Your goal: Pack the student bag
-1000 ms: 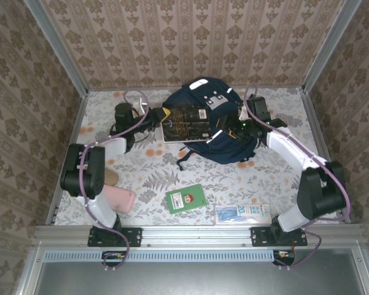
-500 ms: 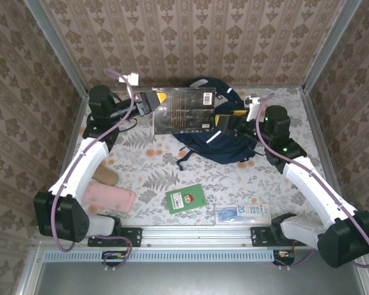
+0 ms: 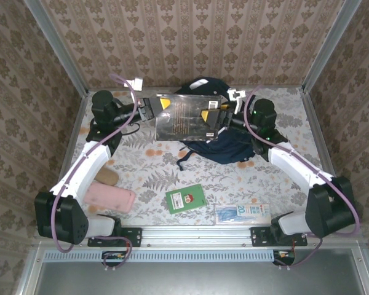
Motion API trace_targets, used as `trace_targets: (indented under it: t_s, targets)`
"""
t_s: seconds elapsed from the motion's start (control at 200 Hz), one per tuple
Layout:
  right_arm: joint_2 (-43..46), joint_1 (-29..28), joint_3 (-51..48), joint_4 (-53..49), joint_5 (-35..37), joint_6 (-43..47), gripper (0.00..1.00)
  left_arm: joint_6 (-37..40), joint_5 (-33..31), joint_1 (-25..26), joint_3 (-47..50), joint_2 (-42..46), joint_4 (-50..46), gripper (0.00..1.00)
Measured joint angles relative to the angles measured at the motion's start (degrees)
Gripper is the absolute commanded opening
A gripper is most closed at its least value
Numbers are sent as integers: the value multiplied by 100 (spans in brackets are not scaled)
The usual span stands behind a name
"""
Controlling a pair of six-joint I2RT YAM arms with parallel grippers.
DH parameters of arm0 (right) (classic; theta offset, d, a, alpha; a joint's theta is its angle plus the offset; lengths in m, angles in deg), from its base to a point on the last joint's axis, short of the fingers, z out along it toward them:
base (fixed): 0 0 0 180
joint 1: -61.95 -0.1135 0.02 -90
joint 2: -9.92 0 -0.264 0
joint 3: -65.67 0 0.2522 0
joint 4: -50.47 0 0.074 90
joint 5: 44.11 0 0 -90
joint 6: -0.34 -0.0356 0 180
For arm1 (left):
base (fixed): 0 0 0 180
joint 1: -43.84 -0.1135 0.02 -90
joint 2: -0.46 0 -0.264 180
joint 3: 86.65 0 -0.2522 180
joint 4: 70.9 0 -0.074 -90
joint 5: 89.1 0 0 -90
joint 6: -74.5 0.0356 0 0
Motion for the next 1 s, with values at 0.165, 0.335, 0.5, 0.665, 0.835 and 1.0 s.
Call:
trace_targets:
  t_s: [0.165, 0.335, 0.5, 0.665, 0.835, 1.0]
  targets:
    - [-437, 0, -33, 1047, -417, -940, 67, -48, -9, -7, 0, 0, 44, 0]
    - [-472, -9, -249, 1836, -551, -1722, 40, 42, -20, -66, -13, -15, -166, 0]
    - [-369, -9, -566, 2153, -549, -2212, 44, 31, -4, -153, -151, -160, -251, 0]
    - [-26, -9, -949, 2177, -546, -2371, 42, 28, -4, -184, -372, -369, -254, 0]
    - [282, -9, -1016, 2155, -483, -2389, 35, 31, 50, -129, -501, -435, -254, 0]
    - [308, -7, -1014, 2127, -466, -2398, 41, 70, 59, 11, -566, -472, -269, 0]
